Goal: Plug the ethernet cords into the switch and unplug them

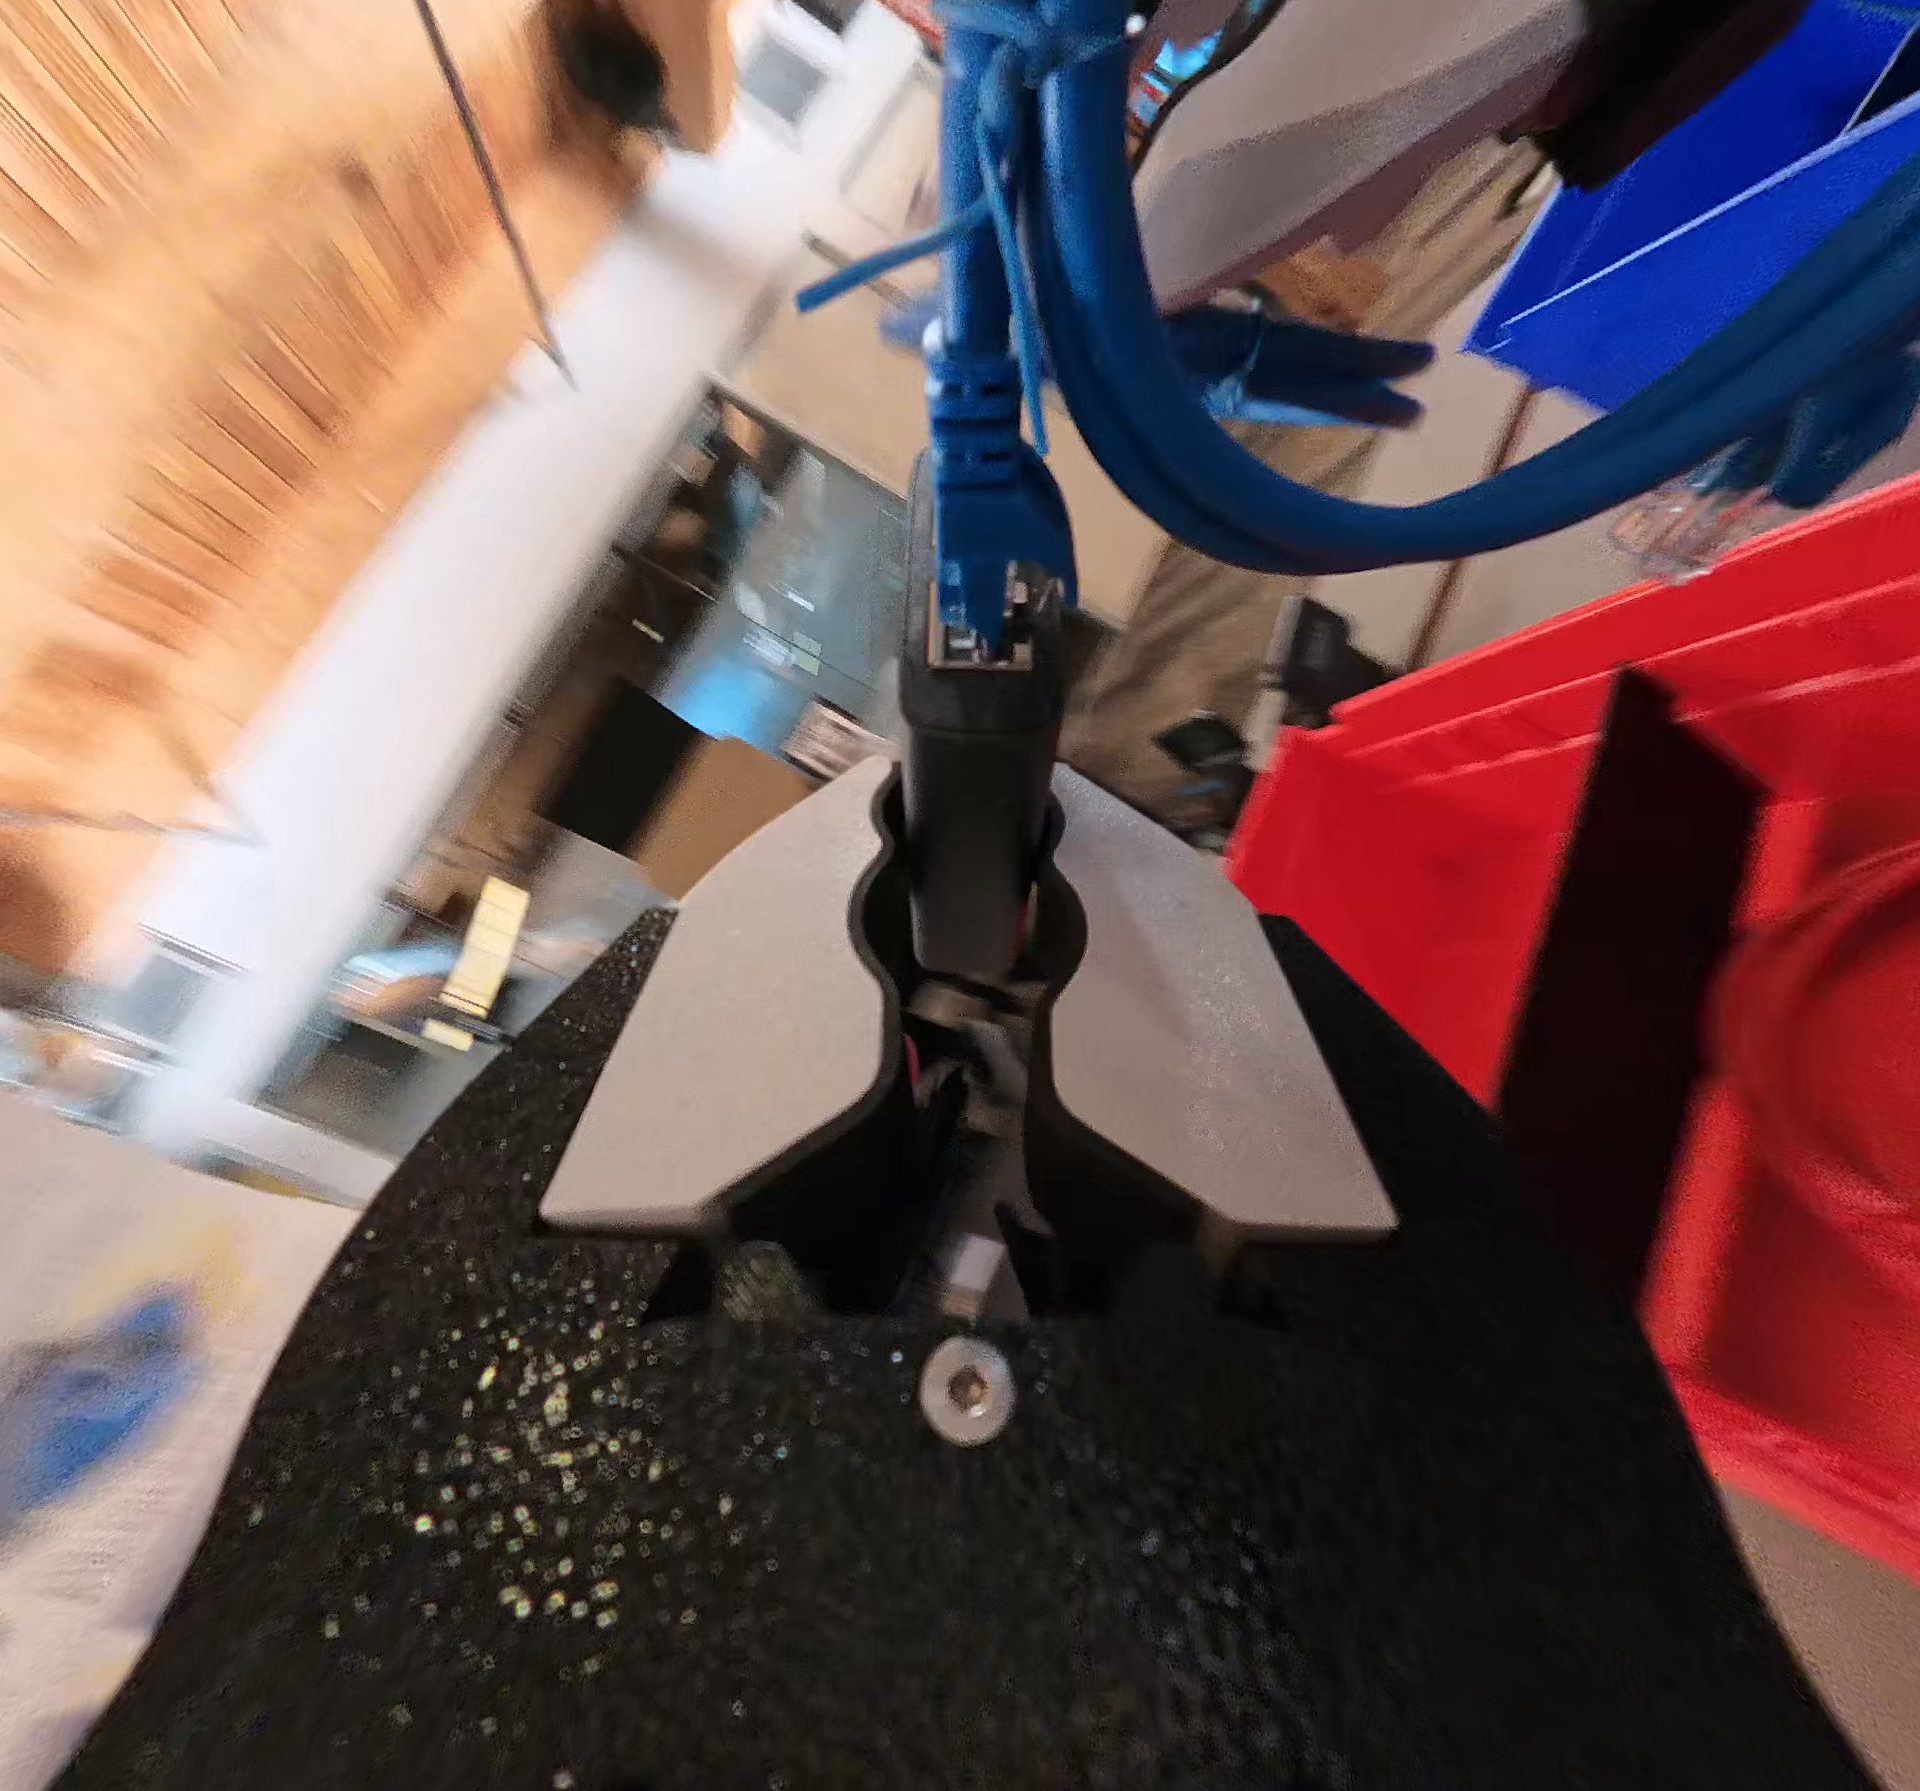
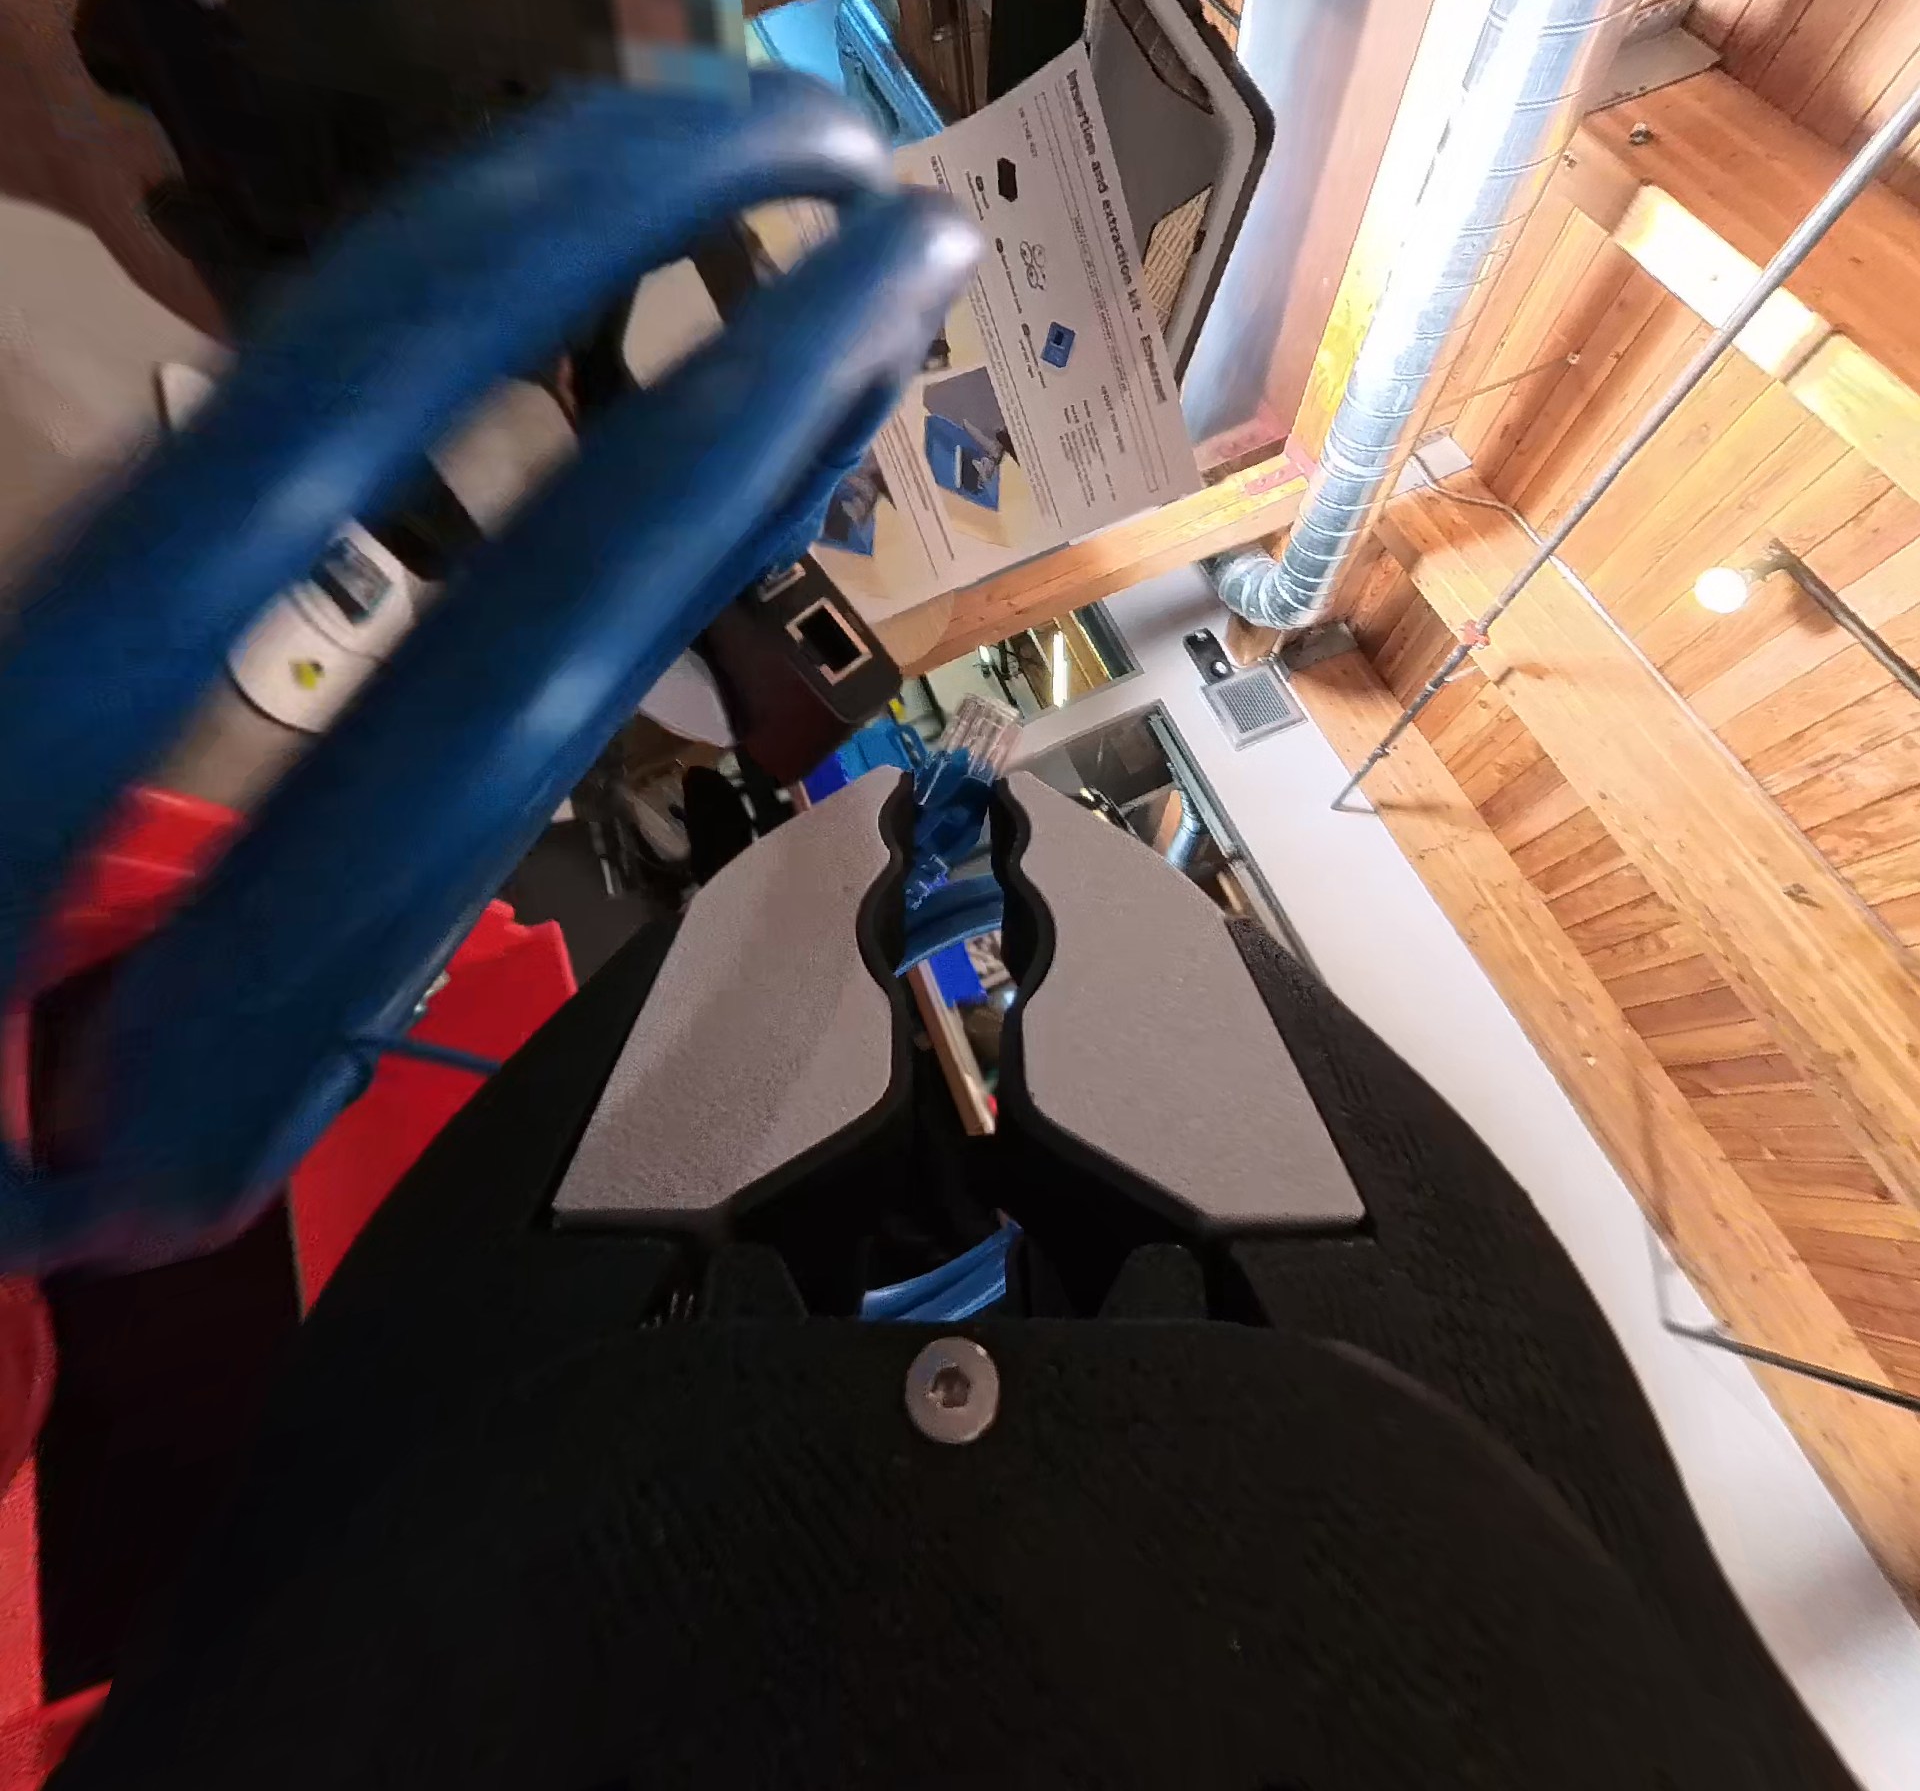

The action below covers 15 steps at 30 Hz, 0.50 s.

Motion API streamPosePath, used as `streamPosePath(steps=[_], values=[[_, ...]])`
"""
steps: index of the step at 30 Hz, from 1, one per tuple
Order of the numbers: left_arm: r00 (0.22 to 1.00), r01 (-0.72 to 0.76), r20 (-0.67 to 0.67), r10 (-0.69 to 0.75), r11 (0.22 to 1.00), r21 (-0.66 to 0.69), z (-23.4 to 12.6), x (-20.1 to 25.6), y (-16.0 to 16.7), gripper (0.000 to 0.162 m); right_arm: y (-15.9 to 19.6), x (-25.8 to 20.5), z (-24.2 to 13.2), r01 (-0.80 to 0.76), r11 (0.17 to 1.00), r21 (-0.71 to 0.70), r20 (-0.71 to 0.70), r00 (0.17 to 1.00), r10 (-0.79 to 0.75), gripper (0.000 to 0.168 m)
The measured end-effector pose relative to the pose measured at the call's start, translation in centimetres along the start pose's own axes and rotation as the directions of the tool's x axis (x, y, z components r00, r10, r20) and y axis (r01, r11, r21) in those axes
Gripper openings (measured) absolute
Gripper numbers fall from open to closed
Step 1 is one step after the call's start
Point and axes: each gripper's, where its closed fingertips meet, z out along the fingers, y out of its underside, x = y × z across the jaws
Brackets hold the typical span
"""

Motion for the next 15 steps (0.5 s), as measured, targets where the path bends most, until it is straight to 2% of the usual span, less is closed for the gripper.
streamPosePath(steps=[1, 4, 6, 8, 10, 12, 15], values=[[0.996, 0.085, -0.036, -0.086, 0.996, -0.024, 0.2, 0.5, 0.3, 0.021, 0.5, 0.2, -0.1, 0.020, 0.999, -0.028, -0.014, 1.000, -0.020, 0.011], [0.901, 0.384, -0.172, -0.399, 0.916, -0.116, 0.2, 3.2, 1.3, 0.020, 2.7, -0.1, -1.0, 0.089, 0.989, -0.121, -0.005, 0.996, -0.091, 0.011], [0.752, 0.554, -0.306, -0.584, 0.811, -0.188, -0.7, 5.5, 1.0, 0.021, 3.9, -1.5, -1.8, 0.147, 0.978, -0.151, 0.058, 0.988, -0.140, 0.011], [0.561, 0.668, -0.436, -0.704, 0.696, -0.263, -1.9, 7.4, -0.1, 0.021, 5.2, -3.0, -2.5, 0.241, 0.952, -0.186, 0.125, 0.967, -0.221, 0.011], [0.358, 0.717, -0.553, -0.753, 0.601, -0.354, -3.6, 8.9, -1.5, 0.020, 6.0, -4.5, -3.3, 0.333, 0.922, -0.196, 0.200, 0.934, -0.295, 0.012], [0.168, 0.771, -0.598, -0.784, 0.483, -0.416, -5.0, 9.3, -3.0, 0.020, 6.1, -5.8, -4.2, 0.417, 0.892, -0.174, 0.253, 0.894, -0.369, 0.012], [0.038, 0.808, -0.583, -0.812, 0.368, -0.460, -6.5, 9.5, -4.2, 0.020, 4.9, -6.1, -5.4, 0.514, 0.848, -0.131, 0.265, 0.842, -0.470, 0.011]])
